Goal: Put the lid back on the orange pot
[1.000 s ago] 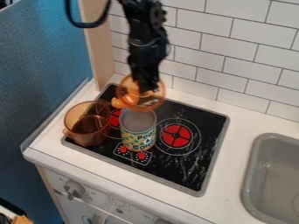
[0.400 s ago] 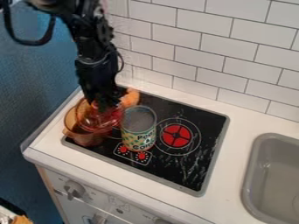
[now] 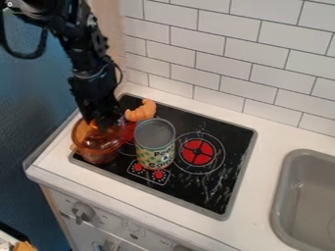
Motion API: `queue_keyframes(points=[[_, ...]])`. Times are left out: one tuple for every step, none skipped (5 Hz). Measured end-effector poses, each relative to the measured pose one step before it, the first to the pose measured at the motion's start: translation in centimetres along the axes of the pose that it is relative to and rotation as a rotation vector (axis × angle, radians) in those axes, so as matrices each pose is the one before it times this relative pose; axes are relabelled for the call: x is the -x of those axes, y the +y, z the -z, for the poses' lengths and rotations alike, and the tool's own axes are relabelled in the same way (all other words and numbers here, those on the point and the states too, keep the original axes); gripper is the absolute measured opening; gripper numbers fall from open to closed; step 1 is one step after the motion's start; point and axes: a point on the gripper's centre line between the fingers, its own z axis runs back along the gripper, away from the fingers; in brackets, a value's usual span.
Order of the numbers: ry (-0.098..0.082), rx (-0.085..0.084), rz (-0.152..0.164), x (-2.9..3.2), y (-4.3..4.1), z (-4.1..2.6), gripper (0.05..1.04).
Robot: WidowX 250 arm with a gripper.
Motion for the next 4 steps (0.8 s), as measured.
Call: queue_keyframes(points=[[0.0098, 0.023, -0.0244, -0.201, 0.769, 0.907, 0.379], [0.0076, 0.0081, 0.0059, -0.375, 0.529, 0.403, 0.379], [-0.0092, 0.008, 0.006, -0.445, 0.305, 0.241, 0.379], [-0.0036, 0.0125, -0.0044, -0.209, 0.324, 0.294, 0.456]])
